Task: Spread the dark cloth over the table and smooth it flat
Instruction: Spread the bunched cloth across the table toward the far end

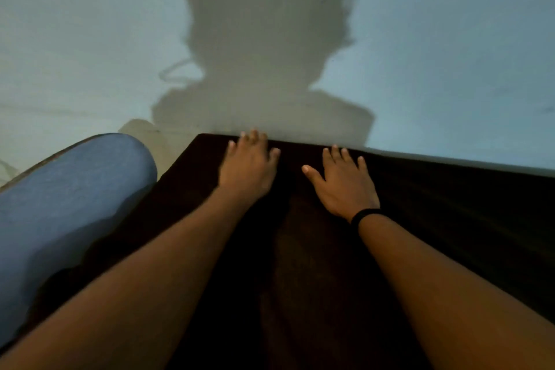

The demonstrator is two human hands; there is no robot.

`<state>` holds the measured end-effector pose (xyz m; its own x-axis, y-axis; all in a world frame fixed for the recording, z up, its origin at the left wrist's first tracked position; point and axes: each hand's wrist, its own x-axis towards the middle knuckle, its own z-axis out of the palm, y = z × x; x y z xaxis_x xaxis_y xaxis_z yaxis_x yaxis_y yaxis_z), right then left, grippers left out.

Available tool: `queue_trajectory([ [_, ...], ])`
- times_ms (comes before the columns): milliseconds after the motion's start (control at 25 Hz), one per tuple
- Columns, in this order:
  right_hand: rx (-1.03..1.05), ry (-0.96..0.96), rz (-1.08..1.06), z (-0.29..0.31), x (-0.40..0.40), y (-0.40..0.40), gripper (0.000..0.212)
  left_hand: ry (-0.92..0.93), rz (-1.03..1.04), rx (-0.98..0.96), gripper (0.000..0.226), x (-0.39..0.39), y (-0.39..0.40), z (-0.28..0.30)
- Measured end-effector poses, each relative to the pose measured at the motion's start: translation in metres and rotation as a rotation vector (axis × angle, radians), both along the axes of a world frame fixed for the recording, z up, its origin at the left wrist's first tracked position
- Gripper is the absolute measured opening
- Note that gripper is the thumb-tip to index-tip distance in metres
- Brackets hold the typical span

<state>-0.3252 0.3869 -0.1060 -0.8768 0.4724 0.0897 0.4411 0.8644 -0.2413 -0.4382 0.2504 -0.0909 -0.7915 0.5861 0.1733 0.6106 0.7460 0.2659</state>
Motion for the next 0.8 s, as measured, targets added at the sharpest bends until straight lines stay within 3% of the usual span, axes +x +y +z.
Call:
queue_trajectory([
  [80,-0.163,0.111,0.051,0.011,0.012,0.008,0.057,-0.167,-0.037,-0.085,0.07,0.042,0.024,-0.009],
  [160,-0.066,0.22,-0.006,0.013,0.046,0.041,0.051,-0.157,-0.06,-0.171,0.079,0.057,0.023,-0.015],
  [240,0.117,0.077,-0.183,0.008,0.099,0.087,0.059,-0.129,-0.077,-0.246,0.08,0.05,0.007,-0.013],
  [360,-0.023,-0.166,-0.392,0.007,0.167,0.139,0.073,-0.088,-0.104,-0.456,0.079,0.048,0.006,-0.006],
  [440,-0.177,-0.118,-0.347,0.018,0.174,0.154,0.069,-0.028,-0.111,-0.333,0.067,0.075,0.034,-0.001],
  [520,-0.244,0.063,-0.354,0.031,0.178,0.16,0.06,0.005,-0.184,-0.132,0.064,0.115,0.078,0.004],
  [600,0.045,0.037,-0.478,0.029,0.202,0.168,0.057,-0.054,-0.309,-0.04,0.066,0.157,0.119,0.004],
  [680,0.115,-0.128,-0.616,0.015,0.244,0.182,0.073,-0.141,-0.396,-0.076,0.073,0.197,0.149,-0.005],
  [800,-0.086,-0.154,-0.636,0.0,0.286,0.208,0.09,-0.115,-0.422,-0.167,0.087,0.218,0.167,-0.021],
])
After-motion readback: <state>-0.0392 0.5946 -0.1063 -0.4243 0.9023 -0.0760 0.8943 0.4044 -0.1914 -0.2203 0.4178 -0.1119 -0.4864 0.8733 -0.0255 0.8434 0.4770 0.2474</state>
